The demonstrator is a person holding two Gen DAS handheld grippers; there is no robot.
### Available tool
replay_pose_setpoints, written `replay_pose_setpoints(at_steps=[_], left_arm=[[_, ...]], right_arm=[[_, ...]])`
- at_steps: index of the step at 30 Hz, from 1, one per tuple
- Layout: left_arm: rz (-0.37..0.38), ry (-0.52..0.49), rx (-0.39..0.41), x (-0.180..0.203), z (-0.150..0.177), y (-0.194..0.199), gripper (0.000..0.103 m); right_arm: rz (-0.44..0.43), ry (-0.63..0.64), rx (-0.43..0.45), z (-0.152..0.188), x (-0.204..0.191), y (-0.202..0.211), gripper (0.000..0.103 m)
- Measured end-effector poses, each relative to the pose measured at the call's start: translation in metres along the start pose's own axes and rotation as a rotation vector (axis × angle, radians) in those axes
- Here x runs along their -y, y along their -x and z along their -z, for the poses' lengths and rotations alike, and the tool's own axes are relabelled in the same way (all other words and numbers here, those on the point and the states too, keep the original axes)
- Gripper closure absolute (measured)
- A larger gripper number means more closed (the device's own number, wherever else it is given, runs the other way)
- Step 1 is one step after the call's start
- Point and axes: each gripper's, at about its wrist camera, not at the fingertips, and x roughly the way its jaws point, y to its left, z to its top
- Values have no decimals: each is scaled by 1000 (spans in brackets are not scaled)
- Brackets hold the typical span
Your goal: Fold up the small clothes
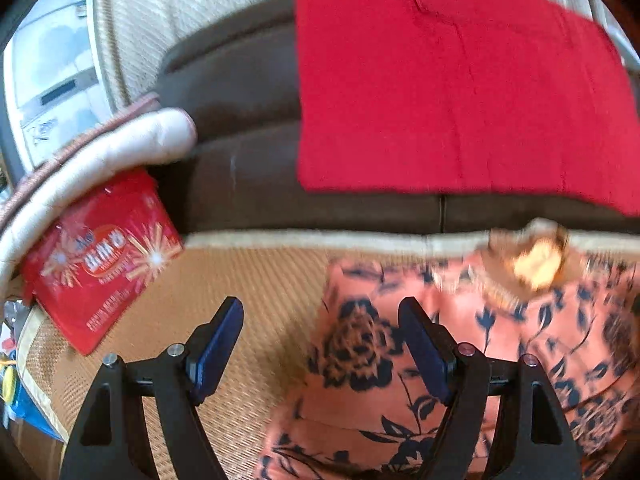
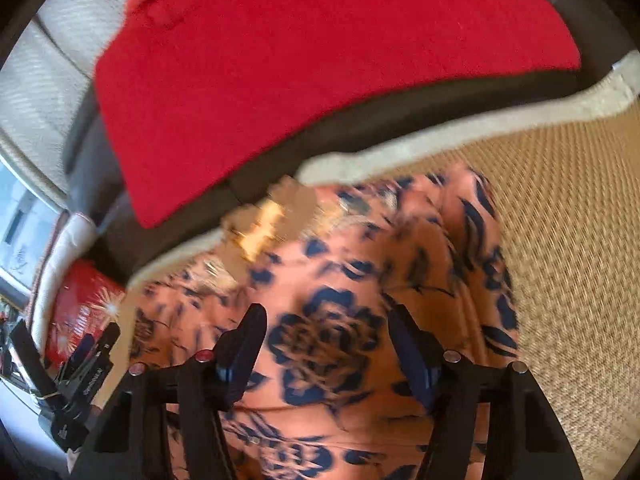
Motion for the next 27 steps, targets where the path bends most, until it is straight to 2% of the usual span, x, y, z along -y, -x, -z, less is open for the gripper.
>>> replay_pose_setpoints(at_steps=[6, 13, 17, 23, 27], left_arm=[[-49, 86, 102, -27, -21, 30, 23], [-139, 203, 178, -68, -23, 53, 21], [-200, 257, 184, -92, -24, 59, 19], [-250, 349, 131, -126, -18, 49, 19], [-290, 387, 133, -146, -14, 50, 18]], right_arm=[[-58, 106, 105, 2, -45, 7, 35], [-96, 161, 174, 10, -66, 19, 35], [-94, 171, 159, 13, -73, 14, 35], [-88, 186, 140, 19, -82, 0, 35], [-86, 201, 131, 22, -90, -8, 35]])
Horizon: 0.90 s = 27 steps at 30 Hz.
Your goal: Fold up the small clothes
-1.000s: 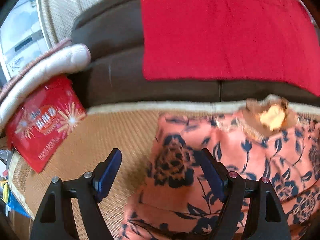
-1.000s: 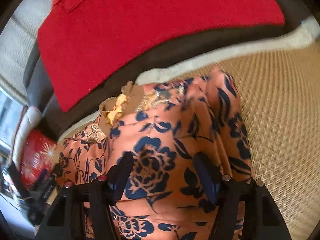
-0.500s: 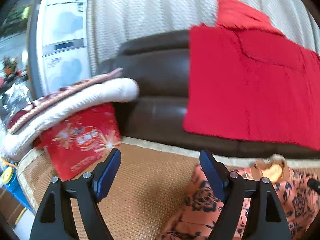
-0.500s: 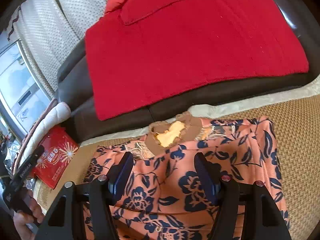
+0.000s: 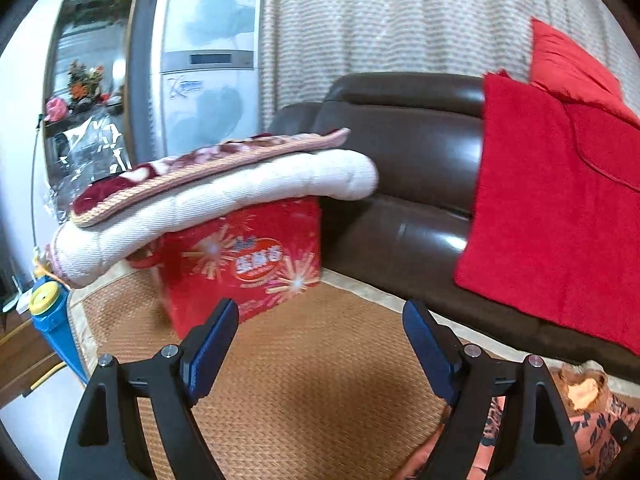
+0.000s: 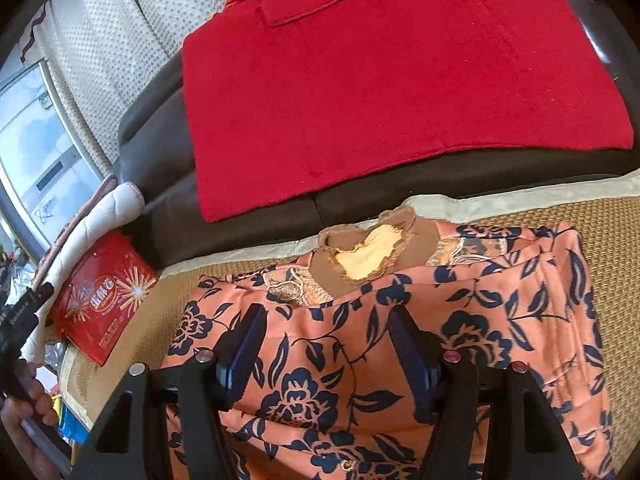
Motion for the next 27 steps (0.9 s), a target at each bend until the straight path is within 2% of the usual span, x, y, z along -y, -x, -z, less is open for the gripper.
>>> replay_pose_setpoints(at_steps=[6, 16, 22, 27], left_arm=[[-38, 45, 43, -25, -10, 4, 18], [-25, 53, 43, -33, -13, 3, 18], [22, 0, 6, -11, -4, 0, 18], [61, -56, 15, 16, 1, 9, 18]], right_arm=[[-6, 17, -7, 4, -13, -10, 35], [-13, 24, 2, 6, -23, -13, 35], [-9, 21, 8, 5, -22, -11, 35], [-2, 5, 18, 2, -13, -5, 35]])
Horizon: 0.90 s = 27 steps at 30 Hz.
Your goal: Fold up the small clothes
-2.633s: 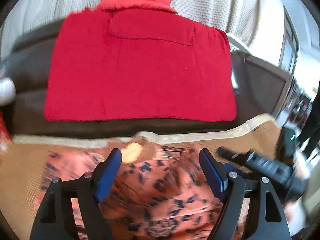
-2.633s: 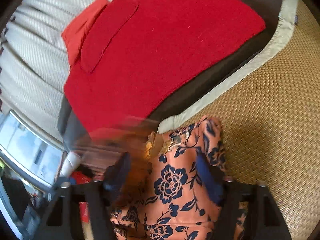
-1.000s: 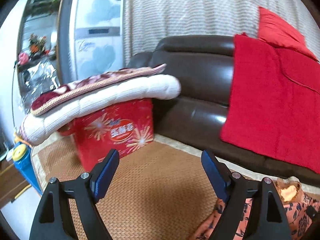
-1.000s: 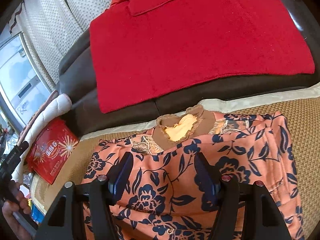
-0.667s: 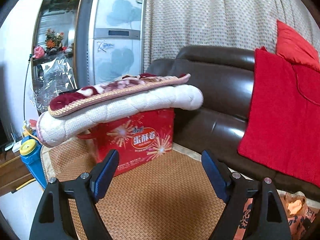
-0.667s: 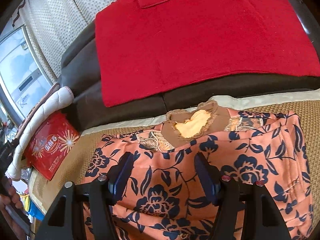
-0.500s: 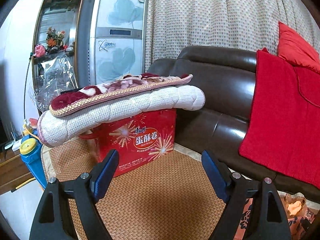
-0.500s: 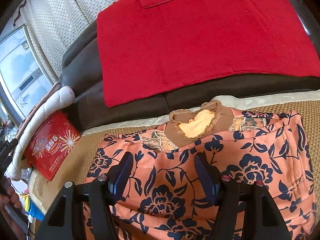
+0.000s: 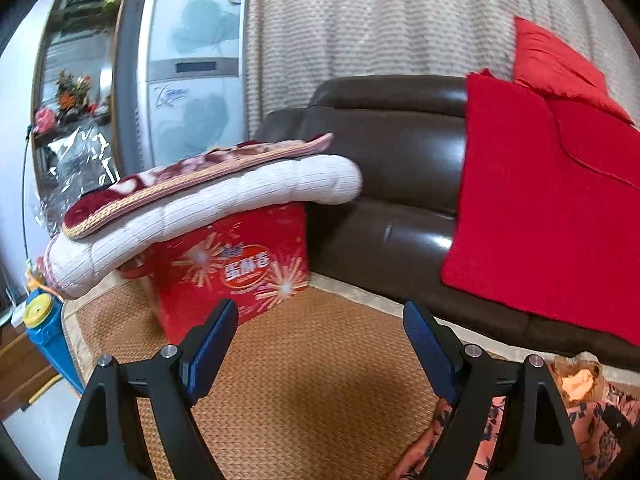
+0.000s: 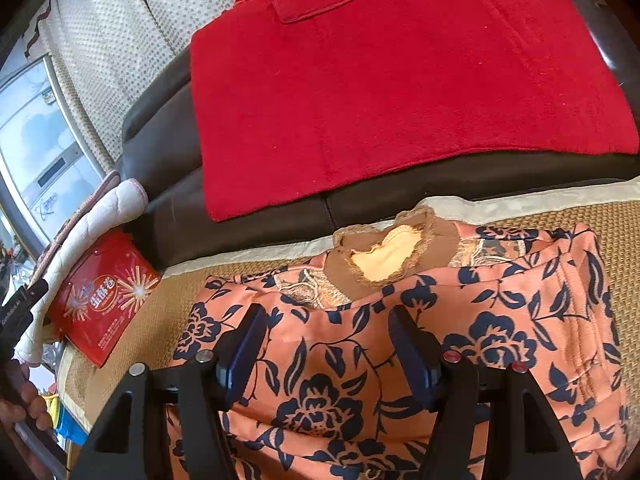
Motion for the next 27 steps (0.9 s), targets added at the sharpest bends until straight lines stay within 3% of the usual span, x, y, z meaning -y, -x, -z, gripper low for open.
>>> replay_pose_setpoints(at_steps=[7, 27], left_arm=[[12, -27, 19, 19, 1, 10, 18], [-1, -8, 35, 20, -2, 17, 18]], right_arm=[[4, -21, 18, -5, 12, 9, 35], [2, -48, 40, -12, 26, 21, 35]])
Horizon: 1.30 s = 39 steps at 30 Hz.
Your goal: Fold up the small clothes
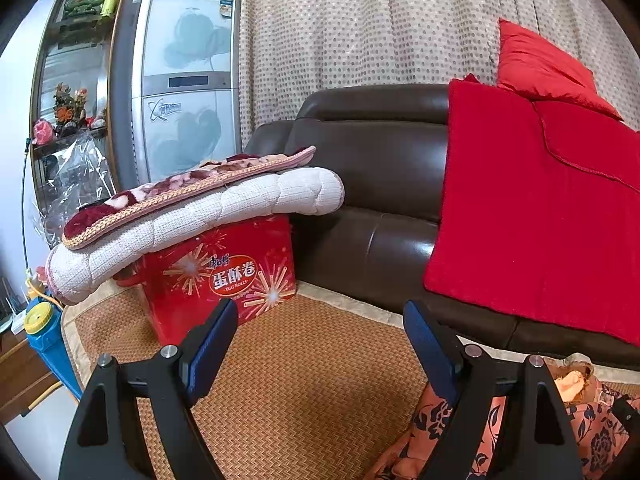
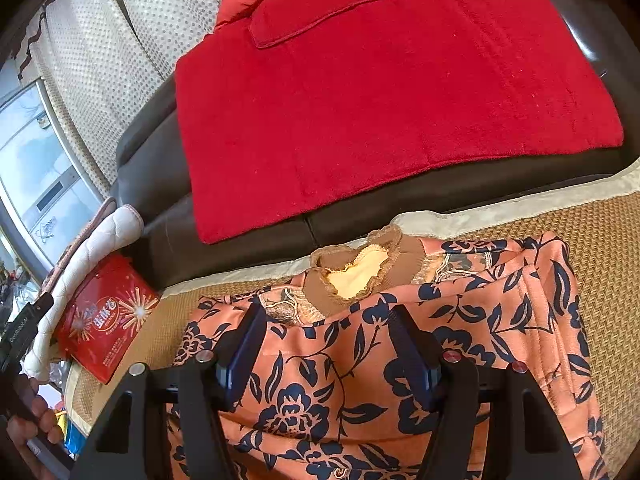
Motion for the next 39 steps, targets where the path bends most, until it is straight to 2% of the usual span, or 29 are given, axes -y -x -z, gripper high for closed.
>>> replay_pose_setpoints(at_steps=[12, 16, 19, 20, 21, 23, 27, 29, 33, 34, 35, 38, 39], left_arm=[[-1, 4, -3, -5, -2, 1, 18], [90, -18, -59, -8, -1, 1, 18], [239, -54, -159, -17, 14, 1, 18], [310, -65, -210, -23, 24, 2, 18], [348, -77, -246, -28, 35, 4, 18], [387, -141, -310, -41, 66, 12, 18], [439, -241, -432, -69, 126, 27, 18], [426, -274, -490, -81, 151, 32, 18], [458, -276, -577, -102, 185, 30, 19], [462, -270, -607, -106, 192, 27, 22], [488, -266, -633, -107, 199, 25, 30], [538, -252, -745, -109, 220, 17, 61], [555, -246, -768, -108, 226, 17, 63]], right_arm=[[-3, 7, 3, -1, -2, 1, 35], [4, 14, 10, 1, 2, 18, 35], [20, 14, 22, 12, 15, 55, 35], [37, 25, 16, 16, 20, 68, 35], [59, 31, 11, 24, 28, 85, 34], [96, -5, 12, 49, 50, 122, 26], [206, -51, -50, 105, 95, 175, 24], [256, -78, -99, 129, 117, 194, 24], [264, -190, -200, 173, 157, 216, 23], [245, -235, -240, 185, 168, 214, 23], [234, -262, -259, 191, 174, 212, 23], [191, -349, -373, 220, 191, 189, 23], [175, -392, -420, 229, 196, 177, 23]])
